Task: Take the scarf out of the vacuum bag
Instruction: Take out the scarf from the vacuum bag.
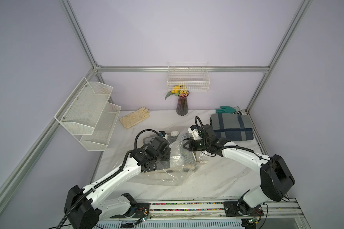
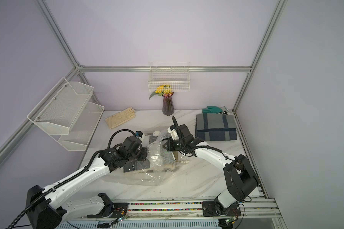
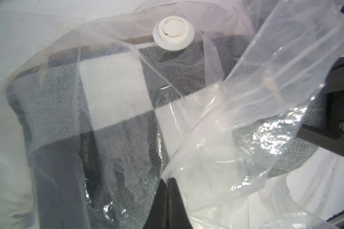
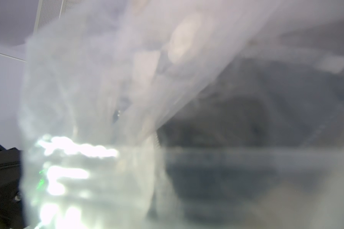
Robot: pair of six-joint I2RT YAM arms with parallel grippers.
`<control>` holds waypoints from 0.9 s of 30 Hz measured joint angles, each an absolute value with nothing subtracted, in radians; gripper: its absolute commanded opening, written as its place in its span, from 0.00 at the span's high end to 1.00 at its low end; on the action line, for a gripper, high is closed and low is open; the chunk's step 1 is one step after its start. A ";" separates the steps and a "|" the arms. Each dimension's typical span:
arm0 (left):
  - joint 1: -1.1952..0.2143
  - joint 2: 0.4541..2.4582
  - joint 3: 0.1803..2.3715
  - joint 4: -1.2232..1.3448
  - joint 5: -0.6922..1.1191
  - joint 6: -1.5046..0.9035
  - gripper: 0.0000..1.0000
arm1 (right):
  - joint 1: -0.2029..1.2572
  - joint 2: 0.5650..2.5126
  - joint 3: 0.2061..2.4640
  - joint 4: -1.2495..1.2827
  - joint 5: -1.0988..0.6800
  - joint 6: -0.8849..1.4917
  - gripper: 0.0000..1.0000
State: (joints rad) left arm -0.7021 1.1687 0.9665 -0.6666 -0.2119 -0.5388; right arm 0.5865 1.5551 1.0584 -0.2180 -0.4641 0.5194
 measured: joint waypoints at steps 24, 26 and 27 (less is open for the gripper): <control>-0.670 1.202 1.014 -0.685 -0.261 -0.535 1.00 | 0.466 1.512 1.188 -0.603 -0.287 0.488 1.00; -0.661 1.209 1.040 -0.689 -0.256 -0.531 1.00 | 0.459 1.504 1.190 -0.631 -0.275 0.485 1.00; -0.655 1.213 1.053 -0.691 -0.253 -0.530 1.00 | 0.455 1.502 1.194 -0.648 -0.269 0.484 1.00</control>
